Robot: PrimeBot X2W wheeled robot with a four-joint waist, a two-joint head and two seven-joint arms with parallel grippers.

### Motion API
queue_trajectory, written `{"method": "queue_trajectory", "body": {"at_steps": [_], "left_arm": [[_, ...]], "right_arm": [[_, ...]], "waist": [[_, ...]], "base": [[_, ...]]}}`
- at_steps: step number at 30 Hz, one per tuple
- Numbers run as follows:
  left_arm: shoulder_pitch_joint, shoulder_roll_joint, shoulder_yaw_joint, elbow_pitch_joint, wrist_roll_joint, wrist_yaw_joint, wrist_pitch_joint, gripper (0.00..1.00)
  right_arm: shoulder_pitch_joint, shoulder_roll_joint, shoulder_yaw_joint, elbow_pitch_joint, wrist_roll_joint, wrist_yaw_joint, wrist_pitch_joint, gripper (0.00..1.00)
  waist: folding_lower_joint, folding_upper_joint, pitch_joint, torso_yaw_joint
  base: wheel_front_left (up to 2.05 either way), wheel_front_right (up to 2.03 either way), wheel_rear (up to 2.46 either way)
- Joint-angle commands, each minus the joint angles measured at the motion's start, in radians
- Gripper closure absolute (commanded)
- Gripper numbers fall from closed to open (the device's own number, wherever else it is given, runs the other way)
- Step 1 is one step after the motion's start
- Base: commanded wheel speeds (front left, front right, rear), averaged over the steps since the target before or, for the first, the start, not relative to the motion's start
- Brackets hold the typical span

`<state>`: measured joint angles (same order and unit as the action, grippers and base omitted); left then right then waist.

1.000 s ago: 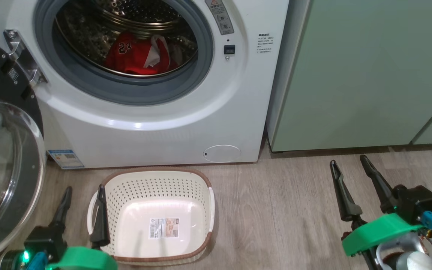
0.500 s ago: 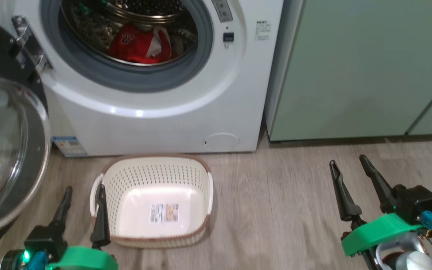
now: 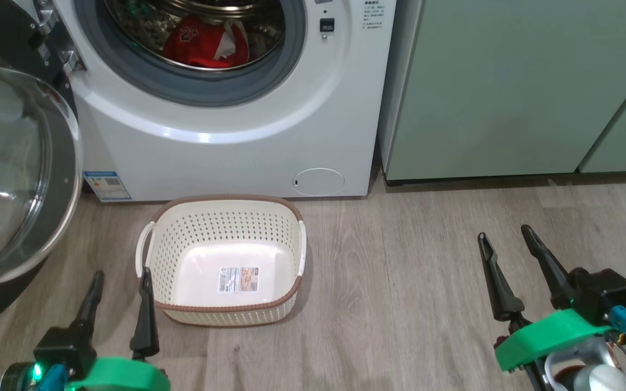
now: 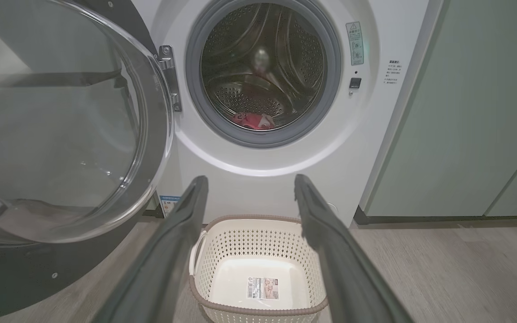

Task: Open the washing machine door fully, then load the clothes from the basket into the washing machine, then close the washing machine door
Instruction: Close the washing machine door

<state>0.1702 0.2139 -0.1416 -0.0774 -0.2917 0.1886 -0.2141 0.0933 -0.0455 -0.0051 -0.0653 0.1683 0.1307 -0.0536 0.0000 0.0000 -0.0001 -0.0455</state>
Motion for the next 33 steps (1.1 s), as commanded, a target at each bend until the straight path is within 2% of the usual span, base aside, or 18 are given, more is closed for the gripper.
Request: {"method": "queue_trajectory", "body": {"at_steps": [1,15,18,23,33], "left_arm": [[-0.041,0.016,0.033,-0.028,-0.005,0.006,-0.01,0.0],[-0.049,0.017,0.029,-0.024,-0.009,0.015,-0.012,0.0],[-0.055,0.014,0.025,-0.022,-0.011,0.017,-0.012,0.0],[-0.067,0.001,0.03,-0.02,-0.027,0.026,-0.01,0.0],[-0.08,-0.01,0.066,-0.02,-0.046,0.046,-0.027,0.0]], "right_arm": [[-0.029,-0.005,0.022,-0.038,0.0,0.0,-0.002,0.0],[-0.026,-0.005,0.012,-0.035,0.0,0.0,-0.005,0.0],[-0.019,-0.005,0.005,-0.035,0.001,0.0,-0.005,0.0],[-0.01,-0.005,0.002,-0.043,0.002,0.0,-0.002,0.0],[-0.014,-0.005,0.007,-0.051,-0.001,0.0,0.009,0.0]], "waist": [[0.0,0.0,0.0,0.001],[0.0,0.0,0.004,0.023],[0.0,0.0,0.003,0.048],[0.0,0.0,0.002,0.13],[0.0,0.0,0.001,0.354]], "base": [[0.0,0.0,0.0],[0.0,0.0,0.0],[0.0,0.0,0.0],[0.0,0.0,0.0],[0.0,0.0,0.0]]}}
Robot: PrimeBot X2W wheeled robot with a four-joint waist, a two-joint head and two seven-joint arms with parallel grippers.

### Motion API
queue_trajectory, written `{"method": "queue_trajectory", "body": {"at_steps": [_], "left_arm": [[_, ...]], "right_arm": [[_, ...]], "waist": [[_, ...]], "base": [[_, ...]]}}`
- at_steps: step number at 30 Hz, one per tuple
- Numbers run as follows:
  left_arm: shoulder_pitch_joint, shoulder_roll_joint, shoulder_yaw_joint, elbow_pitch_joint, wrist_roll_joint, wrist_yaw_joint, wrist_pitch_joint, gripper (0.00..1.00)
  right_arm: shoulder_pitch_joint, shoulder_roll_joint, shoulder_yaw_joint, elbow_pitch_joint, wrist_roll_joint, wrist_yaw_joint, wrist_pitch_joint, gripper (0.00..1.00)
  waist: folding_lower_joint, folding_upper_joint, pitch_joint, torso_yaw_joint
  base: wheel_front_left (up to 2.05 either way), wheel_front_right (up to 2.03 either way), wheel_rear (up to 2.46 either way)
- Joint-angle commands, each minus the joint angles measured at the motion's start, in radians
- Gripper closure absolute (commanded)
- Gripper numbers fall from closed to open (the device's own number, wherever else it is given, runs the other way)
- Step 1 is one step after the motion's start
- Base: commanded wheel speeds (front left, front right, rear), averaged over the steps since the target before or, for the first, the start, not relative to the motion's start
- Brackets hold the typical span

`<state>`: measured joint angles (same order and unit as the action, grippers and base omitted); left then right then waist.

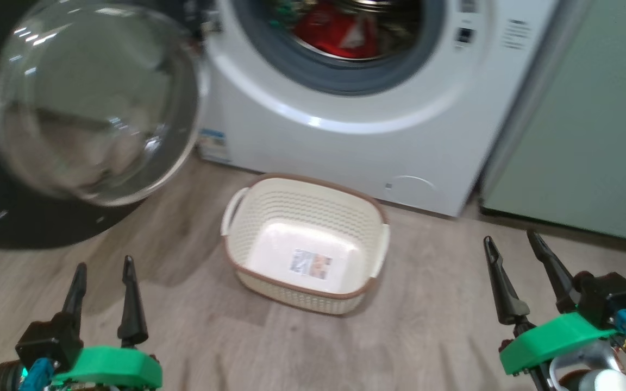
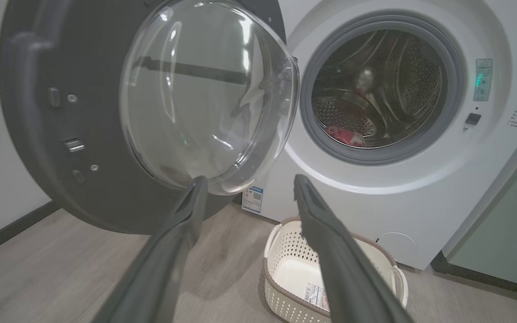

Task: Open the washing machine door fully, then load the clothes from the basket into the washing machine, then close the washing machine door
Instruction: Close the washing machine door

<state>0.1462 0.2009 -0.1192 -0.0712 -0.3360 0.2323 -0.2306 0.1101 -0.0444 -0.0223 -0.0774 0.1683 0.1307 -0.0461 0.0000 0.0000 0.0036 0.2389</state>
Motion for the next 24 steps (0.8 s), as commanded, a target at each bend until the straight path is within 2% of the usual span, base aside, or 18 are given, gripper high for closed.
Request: {"method": "queue_trajectory", "body": {"at_steps": [1,10,24], "left_arm": [[-0.055,0.003,0.045,-0.025,-0.001,0.003,-0.012,0.0],[-0.047,0.001,0.055,-0.018,-0.005,0.0,-0.022,0.0],[-0.048,-0.004,0.063,-0.011,0.0,-0.006,-0.029,0.0]], "right_arm": [[-0.03,-0.006,0.026,-0.038,-0.001,0.0,0.002,0.0],[-0.032,-0.006,0.04,-0.027,0.008,0.0,0.001,0.0],[-0.033,-0.006,0.047,-0.021,0.007,0.0,0.003,0.0]], "waist": [[0.0,0.0,-0.005,0.089],[0.0,0.0,-0.011,0.192],[0.0,0.0,-0.006,0.204]], "base": [[0.0,0.0,0.0],[0.0,0.0,0.0],[0.0,0.0,0.0]]}}
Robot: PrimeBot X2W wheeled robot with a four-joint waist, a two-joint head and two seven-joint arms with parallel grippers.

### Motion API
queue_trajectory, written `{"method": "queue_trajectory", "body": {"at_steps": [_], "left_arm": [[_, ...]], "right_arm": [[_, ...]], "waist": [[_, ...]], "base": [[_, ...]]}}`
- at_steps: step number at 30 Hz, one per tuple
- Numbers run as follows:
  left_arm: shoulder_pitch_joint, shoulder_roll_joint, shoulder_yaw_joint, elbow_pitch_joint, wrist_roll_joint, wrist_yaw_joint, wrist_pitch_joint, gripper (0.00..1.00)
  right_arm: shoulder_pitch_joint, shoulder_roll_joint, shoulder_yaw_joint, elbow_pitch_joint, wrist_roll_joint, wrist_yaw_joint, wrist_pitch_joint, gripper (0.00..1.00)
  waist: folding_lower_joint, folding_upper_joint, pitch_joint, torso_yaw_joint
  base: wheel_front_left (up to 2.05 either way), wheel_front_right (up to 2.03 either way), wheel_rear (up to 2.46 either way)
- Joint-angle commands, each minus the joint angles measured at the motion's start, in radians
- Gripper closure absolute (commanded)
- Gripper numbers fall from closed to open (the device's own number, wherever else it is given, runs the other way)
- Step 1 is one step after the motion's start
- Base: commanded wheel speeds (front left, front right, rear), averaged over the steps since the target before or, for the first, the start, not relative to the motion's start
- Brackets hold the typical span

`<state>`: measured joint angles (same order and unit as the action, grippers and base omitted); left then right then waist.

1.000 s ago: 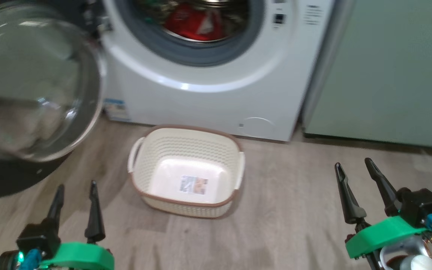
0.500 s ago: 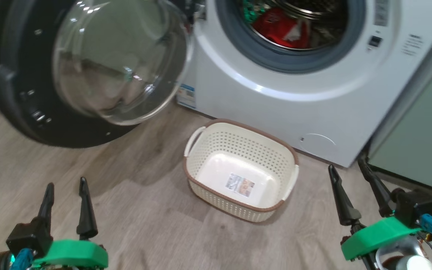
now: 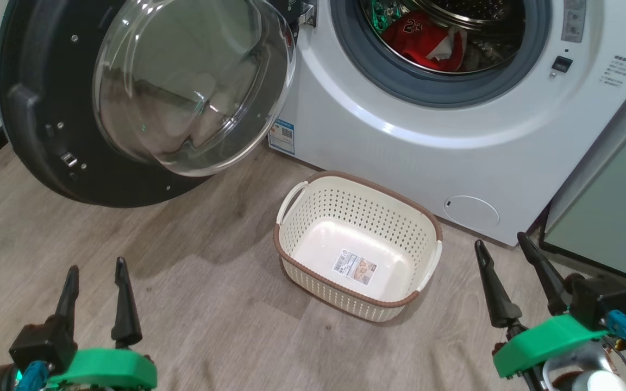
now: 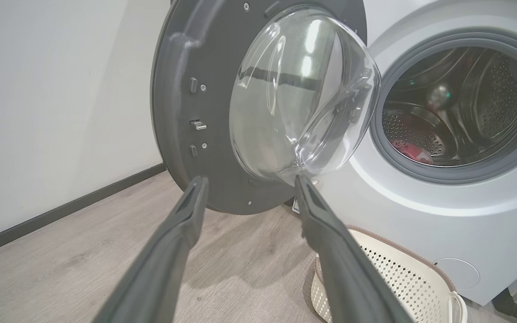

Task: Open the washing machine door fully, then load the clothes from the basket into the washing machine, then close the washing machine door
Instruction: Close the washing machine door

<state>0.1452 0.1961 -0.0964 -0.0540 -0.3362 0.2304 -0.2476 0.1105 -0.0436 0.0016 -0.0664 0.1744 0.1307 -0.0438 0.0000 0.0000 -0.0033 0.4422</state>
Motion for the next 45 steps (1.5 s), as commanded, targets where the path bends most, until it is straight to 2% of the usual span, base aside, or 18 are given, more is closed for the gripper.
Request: {"method": "queue_trajectory", "body": {"at_steps": [1,3,4,5,6,14,18,21,25,28,30,31,32,36,42,44,45], "left_arm": [[-0.047,0.0,0.041,-0.029,0.0,-0.005,-0.012,0.0],[-0.048,-0.001,0.041,-0.029,0.0,-0.006,-0.012,0.0],[-0.049,-0.002,0.041,-0.029,0.0,-0.007,-0.012,0.22],[-0.049,-0.003,0.042,-0.029,0.0,-0.008,-0.012,0.82],[-0.049,-0.003,0.043,-0.029,0.0,-0.01,-0.013,1.0],[-0.05,-0.009,0.063,-0.037,0.003,-0.008,-0.014,1.0],[-0.071,-0.025,0.112,-0.098,-0.024,-0.019,-0.014,1.0],[-0.11,-0.046,0.195,-0.184,-0.098,-0.056,-0.014,1.0],[-0.191,-0.05,0.328,-0.283,-0.283,-0.146,-0.014,1.0],[-0.282,-0.001,0.436,-0.314,-0.458,-0.211,-0.002,1.0],[-0.357,0.051,0.505,-0.304,-0.576,-0.237,0.037,1.0],[-0.397,0.078,0.535,-0.288,-0.634,-0.246,0.061,1.0],[-0.474,0.135,0.586,-0.234,-0.742,-0.251,0.116,1.0],[-0.613,0.24,0.652,-0.048,-0.919,-0.241,0.229,1.0],[-0.729,0.368,0.703,0.28,-1.039,-0.219,0.35,1.0],[-0.751,0.39,0.704,0.371,-1.066,-0.22,0.388,1.0],[-0.751,0.39,0.704,0.371,-1.066,-0.22,0.388,1.0]], "right_arm": [[-0.033,-0.007,0.023,-0.032,0.0,0.0,0.0,0.0],[-0.033,-0.007,0.023,-0.033,0.0,0.0,0.001,0.0],[-0.033,-0.007,0.023,-0.034,-0.001,0.0,0.001,0.0],[-0.034,-0.007,0.023,-0.034,-0.002,0.0,0.002,0.0],[-0.035,-0.007,0.024,-0.035,-0.002,0.0,0.002,0.0],[-0.038,-0.007,0.023,-0.04,-0.004,0.0,0.005,0.0],[-0.043,-0.007,0.02,-0.048,-0.008,0.0,0.009,0.0],[-0.049,-0.007,0.017,-0.057,-0.013,0.0,0.014,0.0],[-0.059,-0.007,0.015,-0.069,-0.021,0.0,0.021,0.0],[-0.066,-0.007,0.012,-0.079,-0.027,0.0,0.027,0.0],[-0.071,-0.007,0.011,-0.087,-0.032,0.0,0.032,0.0],[-0.074,-0.007,0.011,-0.091,-0.034,0.0,0.034,0.0],[-0.081,-0.007,0.012,-0.1,-0.039,0.0,0.039,0.0],[-0.097,-0.007,0.017,-0.112,-0.048,0.0,0.046,0.0],[-0.116,-0.007,0.019,-0.121,-0.06,0.0,0.054,0.0],[-0.117,-0.007,0.018,-0.124,-0.062,0.0,0.056,0.0],[-0.117,-0.007,0.018,-0.124,-0.062,0.0,0.056,0.0]], "waist": [[0.0,0.0,0.002,0.0],[0.0,0.0,0.003,0.001],[0.0,0.0,0.004,0.001],[0.0,0.0,0.006,0.002],[0.0,0.0,0.007,0.003],[0.0,0.0,0.014,0.008],[0.0,0.0,0.027,0.012],[0.0,0.0,0.04,0.015],[0.0,0.0,0.055,0.016],[0.0,0.0,0.069,0.016],[0.0,0.0,0.078,0.014],[0.0,0.0,0.083,0.013],[0.0,0.0,0.096,0.009],[0.0,0.0,0.121,-0.006],[0.0,0.0,0.15,-0.04],[0.0,0.0,0.156,-0.048],[0.0,0.0,0.156,-0.048]], "base": [[0.0,0.0,0.0],[0.0,0.0,0.0],[0.0,0.0,0.0],[0.0,0.0,0.0],[0.0,0.0,0.0],[0.0,0.0,0.0],[0.0,0.0,0.0],[0.0,0.0,0.0],[0.0,0.0,0.0],[0.0,0.0,0.0],[0.0,0.0,0.0],[0.0,0.0,0.0],[0.0,0.0,0.0],[0.0,0.0,0.0],[0.0,0.0,0.0],[0.0,0.0,0.0],[0.0,0.0,0.0]]}}
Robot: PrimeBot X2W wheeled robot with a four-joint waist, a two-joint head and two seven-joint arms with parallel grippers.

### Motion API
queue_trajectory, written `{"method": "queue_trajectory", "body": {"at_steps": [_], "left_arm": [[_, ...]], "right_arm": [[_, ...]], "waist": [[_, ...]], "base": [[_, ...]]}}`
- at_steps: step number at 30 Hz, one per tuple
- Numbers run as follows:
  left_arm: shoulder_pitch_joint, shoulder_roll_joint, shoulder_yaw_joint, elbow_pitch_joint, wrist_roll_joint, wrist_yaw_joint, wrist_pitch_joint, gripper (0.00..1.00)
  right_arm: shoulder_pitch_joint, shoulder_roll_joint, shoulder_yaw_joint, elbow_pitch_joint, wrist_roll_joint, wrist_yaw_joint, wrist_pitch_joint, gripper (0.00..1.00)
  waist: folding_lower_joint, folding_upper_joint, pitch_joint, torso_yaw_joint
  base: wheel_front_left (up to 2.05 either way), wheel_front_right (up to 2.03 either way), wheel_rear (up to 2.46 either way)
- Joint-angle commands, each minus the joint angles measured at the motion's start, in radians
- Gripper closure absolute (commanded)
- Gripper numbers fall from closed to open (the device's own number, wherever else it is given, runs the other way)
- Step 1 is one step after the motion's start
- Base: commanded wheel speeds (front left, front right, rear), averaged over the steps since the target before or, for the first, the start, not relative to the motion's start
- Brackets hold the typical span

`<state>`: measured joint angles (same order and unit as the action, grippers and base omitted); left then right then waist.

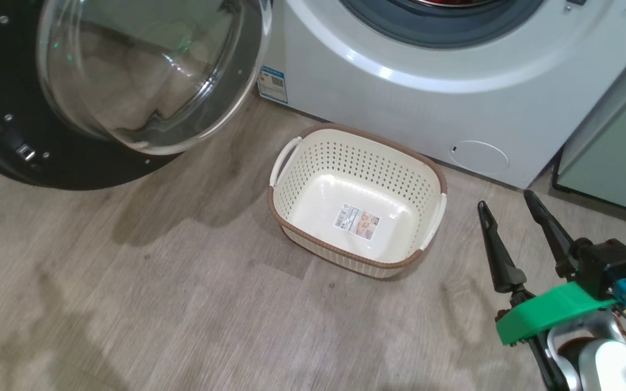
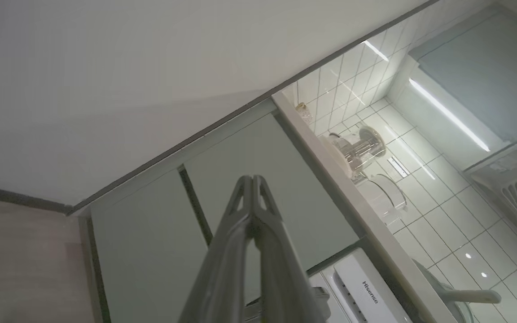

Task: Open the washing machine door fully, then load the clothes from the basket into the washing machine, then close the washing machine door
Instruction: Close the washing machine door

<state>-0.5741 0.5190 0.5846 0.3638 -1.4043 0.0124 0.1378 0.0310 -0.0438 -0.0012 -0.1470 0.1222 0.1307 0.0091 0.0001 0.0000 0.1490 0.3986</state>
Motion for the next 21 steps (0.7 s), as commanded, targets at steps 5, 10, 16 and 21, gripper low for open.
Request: {"method": "queue_trajectory", "body": {"at_steps": [5,10,16,21], "left_arm": [[-0.077,0.093,0.009,0.144,-0.036,0.0,0.07,1.0],[-0.114,0.09,-0.016,0.256,-0.051,-0.02,0.112,1.0],[-0.147,0.073,-0.072,0.335,-0.038,-0.062,0.148,1.0],[-0.17,0.052,-0.114,0.384,-0.025,-0.079,0.173,1.0]], "right_arm": [[-0.039,-0.006,0.019,-0.052,-0.016,0.0,0.01,0.0],[-0.048,-0.006,0.026,-0.062,-0.025,0.0,0.021,0.0],[-0.058,-0.006,0.033,-0.07,-0.032,0.0,0.031,0.0],[-0.064,-0.006,0.043,-0.073,-0.032,0.0,0.037,0.0]], "waist": [[-0.0001,0.0,0.016,-0.015],[-0.0001,0.0,0.027,-0.026],[-0.0001,0.0,0.043,-0.039],[-0.0001,0.0,0.054,-0.053]], "base": [[0.0,0.0,0.0],[0.0,0.0,0.0],[0.0,0.0,0.0],[0.0,0.0,0.0]]}}
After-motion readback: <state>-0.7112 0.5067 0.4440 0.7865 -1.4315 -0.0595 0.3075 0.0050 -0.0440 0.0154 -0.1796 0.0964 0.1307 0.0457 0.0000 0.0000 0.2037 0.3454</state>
